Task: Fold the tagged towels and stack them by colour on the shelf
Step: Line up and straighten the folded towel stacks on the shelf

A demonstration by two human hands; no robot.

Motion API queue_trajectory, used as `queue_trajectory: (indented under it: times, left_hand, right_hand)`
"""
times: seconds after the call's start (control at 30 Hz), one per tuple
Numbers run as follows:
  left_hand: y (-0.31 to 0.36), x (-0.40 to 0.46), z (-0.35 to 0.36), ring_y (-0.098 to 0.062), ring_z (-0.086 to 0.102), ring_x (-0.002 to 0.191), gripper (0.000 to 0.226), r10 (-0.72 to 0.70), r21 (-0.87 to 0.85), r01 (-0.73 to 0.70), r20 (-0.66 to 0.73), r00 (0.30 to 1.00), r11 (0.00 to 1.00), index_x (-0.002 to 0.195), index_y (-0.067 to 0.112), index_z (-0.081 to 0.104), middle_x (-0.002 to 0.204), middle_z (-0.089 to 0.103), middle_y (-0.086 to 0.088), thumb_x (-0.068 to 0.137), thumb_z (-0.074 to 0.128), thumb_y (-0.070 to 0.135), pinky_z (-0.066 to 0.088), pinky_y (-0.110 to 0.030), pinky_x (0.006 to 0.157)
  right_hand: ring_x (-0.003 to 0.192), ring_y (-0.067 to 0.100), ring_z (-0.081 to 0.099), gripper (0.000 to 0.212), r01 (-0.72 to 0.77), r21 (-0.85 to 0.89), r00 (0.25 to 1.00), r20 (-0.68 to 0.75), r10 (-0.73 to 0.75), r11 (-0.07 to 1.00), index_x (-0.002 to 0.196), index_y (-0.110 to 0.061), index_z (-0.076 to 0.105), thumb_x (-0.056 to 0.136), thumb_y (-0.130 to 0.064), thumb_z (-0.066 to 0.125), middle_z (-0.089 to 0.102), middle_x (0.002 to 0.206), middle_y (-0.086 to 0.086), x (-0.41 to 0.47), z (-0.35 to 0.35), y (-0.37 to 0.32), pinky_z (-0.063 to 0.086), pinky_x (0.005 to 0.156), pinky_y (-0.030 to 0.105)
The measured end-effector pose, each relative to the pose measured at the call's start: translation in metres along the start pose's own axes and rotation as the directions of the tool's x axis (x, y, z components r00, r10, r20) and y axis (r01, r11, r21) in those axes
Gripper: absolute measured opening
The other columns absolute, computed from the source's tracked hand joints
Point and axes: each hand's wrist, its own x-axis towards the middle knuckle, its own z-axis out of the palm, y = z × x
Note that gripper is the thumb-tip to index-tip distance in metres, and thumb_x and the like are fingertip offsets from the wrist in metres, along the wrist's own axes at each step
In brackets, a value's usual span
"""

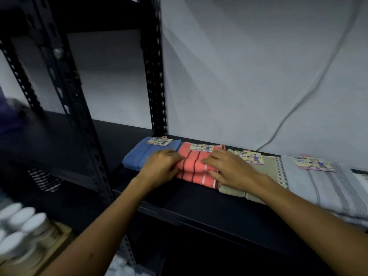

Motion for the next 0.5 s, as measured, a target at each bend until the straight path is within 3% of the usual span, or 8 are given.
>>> queue_trajectory:
  times: [0.07, 0.17, 0.27, 0.33, 0.43, 0.5]
  left_hand:
    - [0.002, 0.008, -0.007, -0.030, 0.065, 0.092, 0.034, 0.022, 0.018, -0.020, -0.084, 0.996, 1.000, 0.107, 0.017, 0.072, 0.093, 0.070, -0.007, 0.076, 0.058, 0.021, 0.049, -0.037, 0.075]
    - [-0.003, 0.018, -0.008, -0.032, 0.067, 0.101, 0.037, 0.080, 0.122, -0.062, -0.151, 0.985, 0.991, 0.105, 0.020, 0.074, 0.103, 0.074, -0.006, 0.070, 0.074, 0.009, 0.054, -0.046, 0.081]
    - [-0.013, 0.011, 0.005, -0.034, 0.069, 0.100, 0.049, 0.117, 0.122, -0.110, -0.056, 0.992, 0.987, 0.106, 0.018, 0.075, 0.101, 0.075, -0.006, 0.059, 0.085, 0.003, 0.056, -0.053, 0.079]
    - [-0.017, 0.001, 0.015, -0.034, 0.065, 0.112, 0.056, 0.079, 0.095, -0.078, -0.009, 0.997, 0.992, 0.115, 0.017, 0.072, 0.113, 0.073, -0.005, 0.062, 0.083, 0.003, 0.055, -0.056, 0.084]
    - [-0.016, -0.003, 0.019, -0.026, 0.042, 0.139, 0.058, -0.001, 0.090, -0.006, 0.072, 0.997, 0.996, 0.136, 0.021, 0.057, 0.141, 0.056, -0.002, 0.080, 0.069, 0.015, 0.038, -0.056, 0.107]
    - [-0.011, 0.000, 0.014, -0.019, 0.025, 0.147, 0.058, -0.057, 0.012, 0.056, 0.146, 0.988, 0.998, 0.141, 0.022, 0.051, 0.150, 0.045, 0.002, 0.085, 0.058, 0.034, 0.023, -0.051, 0.117]
  right_hand:
    - [0.083, 0.027, 0.062, 0.028, 0.009, -0.046, 0.996, -0.093, -0.013, 0.999, 0.106, -0.013, 0.070, 0.087, -0.024, 0.053, 0.064, 0.091, 0.006, 0.003, -0.004, 0.002, 0.053, 0.071, 0.040]
    - [0.078, 0.026, 0.061, 0.027, 0.031, -0.101, 0.991, -0.124, -0.044, 0.994, 0.104, -0.014, 0.072, 0.077, -0.021, 0.074, 0.062, 0.085, 0.005, -0.001, 0.006, 0.001, 0.050, 0.069, 0.038]
    - [0.077, 0.024, 0.057, 0.037, 0.045, -0.090, 0.997, -0.059, -0.050, 0.995, 0.106, -0.017, 0.072, 0.071, -0.025, 0.084, 0.058, 0.084, 0.003, -0.006, 0.021, -0.007, 0.052, 0.066, 0.037]
    - [0.079, 0.022, 0.055, 0.036, 0.030, -0.090, 0.998, -0.044, -0.034, 0.995, 0.108, -0.018, 0.071, 0.075, -0.029, 0.080, 0.057, 0.087, 0.003, -0.007, 0.025, -0.011, 0.052, 0.065, 0.038]
    - [0.088, 0.019, 0.054, 0.041, -0.004, -0.093, 0.998, 0.058, 0.010, 0.996, 0.116, -0.019, 0.068, 0.084, -0.045, 0.065, 0.058, 0.095, 0.001, -0.004, 0.019, -0.016, 0.052, 0.073, 0.036]
    - [0.098, 0.017, 0.053, 0.046, -0.116, 0.067, 0.988, 0.112, 0.108, 0.991, 0.122, -0.021, 0.066, 0.090, -0.052, 0.054, 0.059, 0.103, -0.001, 0.000, 0.010, -0.016, 0.048, 0.083, 0.036]
